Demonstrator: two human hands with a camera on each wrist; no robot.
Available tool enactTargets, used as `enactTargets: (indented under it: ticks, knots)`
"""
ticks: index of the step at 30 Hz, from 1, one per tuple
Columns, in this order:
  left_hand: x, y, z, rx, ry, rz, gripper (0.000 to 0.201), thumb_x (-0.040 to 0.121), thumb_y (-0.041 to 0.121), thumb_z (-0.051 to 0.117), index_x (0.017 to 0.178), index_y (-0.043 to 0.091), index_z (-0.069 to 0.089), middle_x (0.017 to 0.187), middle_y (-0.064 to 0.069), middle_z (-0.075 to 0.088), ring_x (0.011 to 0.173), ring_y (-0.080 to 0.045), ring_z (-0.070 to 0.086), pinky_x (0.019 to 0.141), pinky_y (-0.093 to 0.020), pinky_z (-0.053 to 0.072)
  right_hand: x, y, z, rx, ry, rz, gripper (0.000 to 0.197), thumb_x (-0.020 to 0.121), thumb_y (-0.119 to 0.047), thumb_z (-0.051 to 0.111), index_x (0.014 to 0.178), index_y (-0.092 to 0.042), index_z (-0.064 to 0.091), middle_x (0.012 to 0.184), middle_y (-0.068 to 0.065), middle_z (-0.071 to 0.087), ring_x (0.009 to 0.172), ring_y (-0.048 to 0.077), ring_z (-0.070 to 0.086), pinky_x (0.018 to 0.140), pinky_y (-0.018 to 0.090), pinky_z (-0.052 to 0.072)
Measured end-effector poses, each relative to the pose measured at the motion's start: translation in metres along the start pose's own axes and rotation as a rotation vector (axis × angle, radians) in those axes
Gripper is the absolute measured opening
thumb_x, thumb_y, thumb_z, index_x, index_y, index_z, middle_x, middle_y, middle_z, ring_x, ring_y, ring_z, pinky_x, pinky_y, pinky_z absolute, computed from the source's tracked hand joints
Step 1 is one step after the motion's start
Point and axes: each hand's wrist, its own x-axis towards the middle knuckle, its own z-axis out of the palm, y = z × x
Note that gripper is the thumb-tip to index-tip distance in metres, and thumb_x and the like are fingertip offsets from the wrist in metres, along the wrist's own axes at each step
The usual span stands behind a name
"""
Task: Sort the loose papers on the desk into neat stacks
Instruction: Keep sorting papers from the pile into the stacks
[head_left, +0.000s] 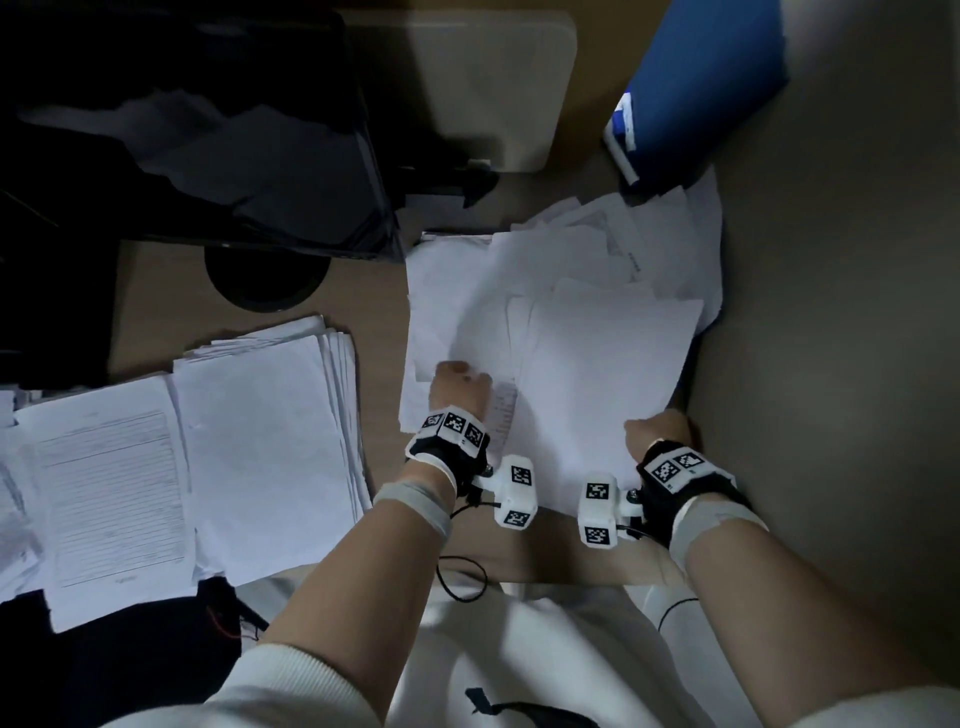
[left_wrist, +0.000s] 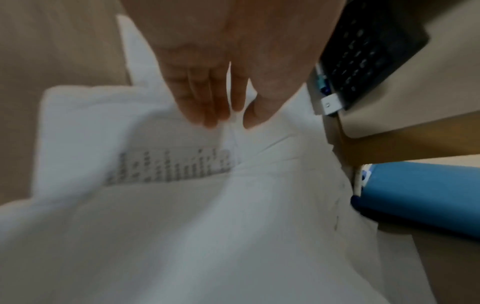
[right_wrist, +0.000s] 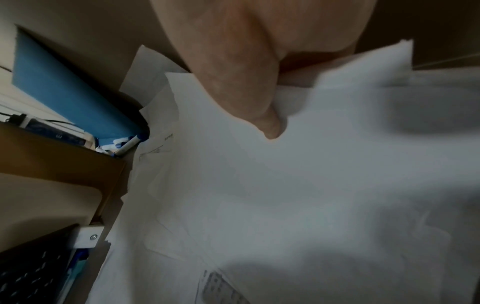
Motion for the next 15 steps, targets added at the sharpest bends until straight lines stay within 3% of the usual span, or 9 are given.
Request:
enactTargets:
  ticks: [2,3,5,7,10,13,15]
  knots:
    - [0.006,0.016,-0.017,-0.078,0.200,-0.013,0.042,0.087,0.016,0.064,0.127,0.015,0.052,0.127,-0.010,0.048,0.108,-0.031,0.056,0.093,-0.037,0.048,-0.001,-0.003,-0.001,-0.001,-0.010,-0.018,0.040,0.095,-0.013,0.055,0.131,0.005,0.054,0.131,0.021,0.058,0.122,0.035,0.055,0.097,0.036,0.044]
    - [0.012,0.023,-0.024,-0.090,0.231,-0.041,0.049,0.086,0.017,0.066,0.132,0.016,0.049,0.138,-0.012,0.041,0.120,-0.035,0.051,0.102,-0.043,0.044,-0.003,-0.005,-0.002,-0.003,-0.024,-0.018,0.039,0.095,-0.013,0.056,0.129,0.004,0.055,0.130,0.021,0.059,0.121,0.035,0.056,0.096,0.036,0.045]
    - [0.020,0.034,-0.028,-0.067,0.223,-0.096,0.062,0.085,0.019,0.067,0.142,0.017,0.041,0.151,-0.014,0.031,0.136,-0.039,0.037,0.113,-0.050,0.034,-0.002,-0.008,-0.002,0.019,-0.029,-0.017,0.035,0.092,-0.013,0.057,0.124,0.004,0.057,0.126,0.019,0.061,0.114,0.036,0.059,0.093,0.037,0.048]
    - [0.023,0.038,-0.029,-0.016,0.194,-0.130,0.072,0.084,0.020,0.068,0.148,0.017,0.033,0.154,-0.014,0.028,0.140,-0.037,0.032,0.116,-0.051,0.029,-0.001,-0.009,0.000,0.025,-0.051,0.003,0.033,0.092,-0.015,0.057,0.119,0.004,0.058,0.124,0.018,0.062,0.105,0.034,0.060,0.083,0.033,0.046]
    - [0.030,0.037,-0.031,-0.025,0.217,-0.157,0.075,0.083,0.019,0.072,0.145,0.012,0.031,0.148,-0.016,0.036,0.135,-0.038,0.040,0.111,-0.050,0.037,-0.001,-0.016,0.001,0.041,-0.052,0.021,0.031,0.093,-0.016,0.057,0.119,0.002,0.058,0.124,0.017,0.062,0.106,0.034,0.061,0.079,0.031,0.043]
    - [0.031,0.031,-0.036,-0.037,0.157,-0.080,0.046,0.087,0.021,0.066,0.128,0.006,0.050,0.123,-0.016,0.060,0.107,-0.036,0.063,0.089,-0.041,0.052,-0.001,-0.021,0.000,0.090,-0.044,0.038,0.034,0.091,-0.019,0.059,0.120,-0.002,0.058,0.128,0.014,0.062,0.111,0.034,0.061,0.084,0.031,0.046]
    - [0.027,0.028,-0.041,0.023,0.070,0.000,0.028,0.089,0.028,0.061,0.105,0.005,0.061,0.101,-0.014,0.065,0.090,-0.034,0.065,0.077,-0.036,0.052,-0.001,-0.024,0.002,0.145,-0.045,0.043,0.038,0.091,-0.022,0.060,0.123,-0.003,0.058,0.129,0.012,0.062,0.112,0.034,0.061,0.090,0.032,0.048]
